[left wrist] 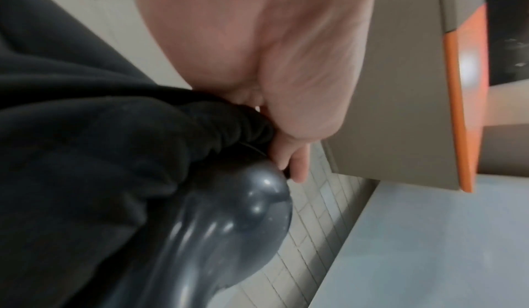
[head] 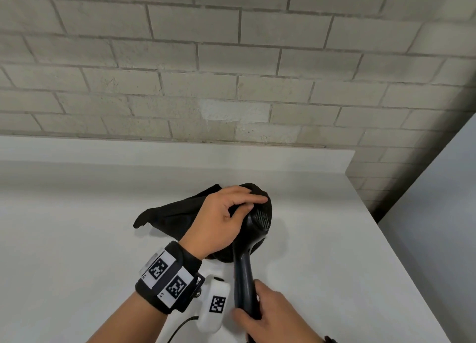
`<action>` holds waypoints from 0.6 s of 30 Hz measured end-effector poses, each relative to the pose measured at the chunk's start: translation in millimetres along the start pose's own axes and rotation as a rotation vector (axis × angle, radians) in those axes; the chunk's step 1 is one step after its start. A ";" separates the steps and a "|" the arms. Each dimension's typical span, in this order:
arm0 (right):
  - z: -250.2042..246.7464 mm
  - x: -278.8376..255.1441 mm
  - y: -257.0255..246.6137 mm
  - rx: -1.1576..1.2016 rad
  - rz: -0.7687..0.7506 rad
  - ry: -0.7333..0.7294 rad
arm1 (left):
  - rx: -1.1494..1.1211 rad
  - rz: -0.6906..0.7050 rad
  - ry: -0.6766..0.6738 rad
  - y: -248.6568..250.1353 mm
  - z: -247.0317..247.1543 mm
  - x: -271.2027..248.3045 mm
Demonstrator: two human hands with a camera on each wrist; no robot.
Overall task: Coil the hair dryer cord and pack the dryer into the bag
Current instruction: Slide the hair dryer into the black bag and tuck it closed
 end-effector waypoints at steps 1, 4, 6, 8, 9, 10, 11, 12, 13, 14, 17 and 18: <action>-0.1 -0.4 0.2 -0.028 0.007 -0.009 | 0.017 0.040 -0.033 7.7 1.1 1.0; -1.7 2.5 0.7 0.028 0.010 -0.078 | 0.062 0.198 -0.154 33.8 11.3 0.2; -5.8 4.1 -2.7 0.211 0.034 -0.166 | 0.088 0.266 -0.197 43.2 17.3 -5.3; -12.7 3.9 -4.8 0.394 0.080 -0.254 | 0.113 0.282 -0.198 42.8 16.4 -13.7; -16.0 1.6 -4.8 0.487 0.122 -0.301 | 0.132 0.276 -0.188 39.8 13.5 -18.7; -18.7 -2.1 -3.4 0.576 0.179 -0.344 | 0.161 0.264 -0.174 35.4 9.3 -24.0; -20.7 -5.7 -0.6 0.657 0.235 -0.380 | 0.202 0.252 -0.158 31.2 4.3 -29.7; -22.4 -7.9 2.4 0.734 0.275 -0.401 | 0.249 0.236 -0.145 27.2 -0.5 -35.8; -24.7 -9.7 4.5 0.803 0.297 -0.407 | 0.290 0.214 -0.132 22.9 -4.6 -42.4; -27.1 -11.2 6.0 0.860 0.309 -0.408 | 0.317 0.180 -0.112 17.9 -8.2 -49.2; -29.6 -10.2 8.2 1.000 0.334 -0.403 | 0.258 -0.036 -0.001 -0.7 -11.6 -71.3; -28.0 -8.4 8.2 1.016 0.335 -0.393 | 0.227 -0.109 0.043 -5.8 -9.9 -77.9</action>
Point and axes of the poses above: each hand's wrist, its own x-axis towards the middle knuckle, its own z-axis out of the palm, y = z × x, the point moved 7 cm from there along x, towards the middle knuckle, and after that the axes turned 11 degrees about z, right-handed, at the moved point
